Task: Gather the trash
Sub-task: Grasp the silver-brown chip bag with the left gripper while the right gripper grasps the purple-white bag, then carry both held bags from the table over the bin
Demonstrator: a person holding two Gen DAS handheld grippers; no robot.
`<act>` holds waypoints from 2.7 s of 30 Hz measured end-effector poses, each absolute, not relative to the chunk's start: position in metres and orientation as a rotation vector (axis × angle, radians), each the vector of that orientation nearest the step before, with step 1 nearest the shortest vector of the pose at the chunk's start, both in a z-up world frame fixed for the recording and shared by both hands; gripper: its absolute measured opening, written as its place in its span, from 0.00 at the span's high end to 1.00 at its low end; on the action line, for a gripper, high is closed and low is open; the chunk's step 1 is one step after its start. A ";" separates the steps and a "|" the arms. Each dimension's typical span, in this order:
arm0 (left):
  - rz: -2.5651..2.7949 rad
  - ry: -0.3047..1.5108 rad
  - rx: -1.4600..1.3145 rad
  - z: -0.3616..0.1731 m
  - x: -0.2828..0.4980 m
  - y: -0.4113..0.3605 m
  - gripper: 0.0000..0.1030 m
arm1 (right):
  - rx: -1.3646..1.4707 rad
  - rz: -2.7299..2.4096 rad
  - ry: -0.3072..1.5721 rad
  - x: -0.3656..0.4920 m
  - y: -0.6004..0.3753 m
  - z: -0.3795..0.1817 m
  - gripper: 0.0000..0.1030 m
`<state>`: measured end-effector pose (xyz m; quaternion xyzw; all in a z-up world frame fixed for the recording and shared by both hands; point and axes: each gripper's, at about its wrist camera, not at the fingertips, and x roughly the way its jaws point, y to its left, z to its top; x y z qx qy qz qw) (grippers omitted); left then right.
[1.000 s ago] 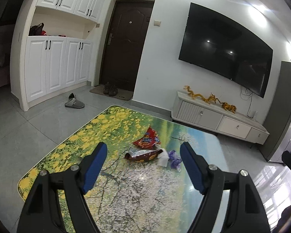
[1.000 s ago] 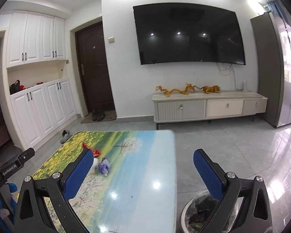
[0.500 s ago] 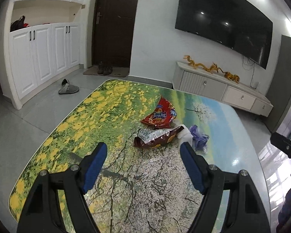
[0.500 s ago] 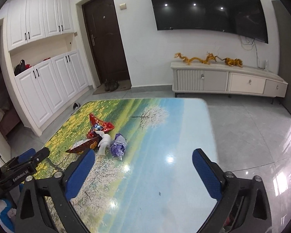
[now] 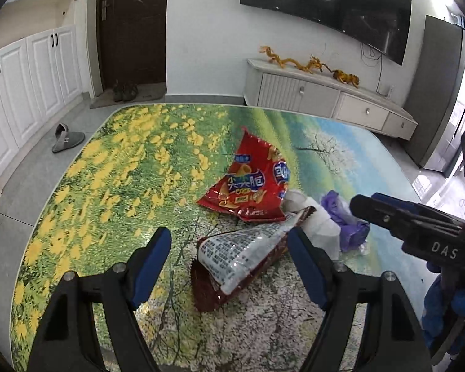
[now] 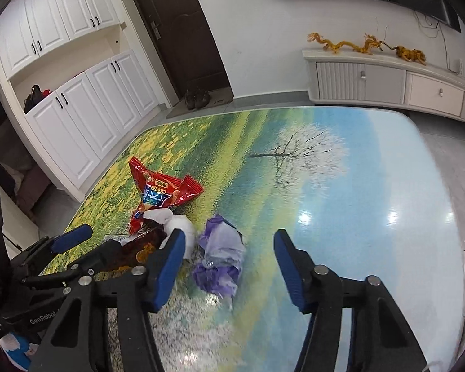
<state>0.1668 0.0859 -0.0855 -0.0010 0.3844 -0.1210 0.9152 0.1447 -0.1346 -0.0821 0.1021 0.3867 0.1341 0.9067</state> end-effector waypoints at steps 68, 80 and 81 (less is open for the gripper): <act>-0.323 0.749 -0.081 -0.014 0.046 -0.058 0.79 | 0.201 -0.007 0.604 -0.012 -0.293 -0.050 0.72; -0.547 0.817 0.001 -0.026 0.048 -0.185 0.79 | 0.187 -0.185 0.622 -0.026 -0.356 -0.073 0.72; -0.563 0.825 0.009 -0.029 0.049 -0.195 0.79 | 0.191 -0.195 0.627 -0.028 -0.362 -0.076 0.72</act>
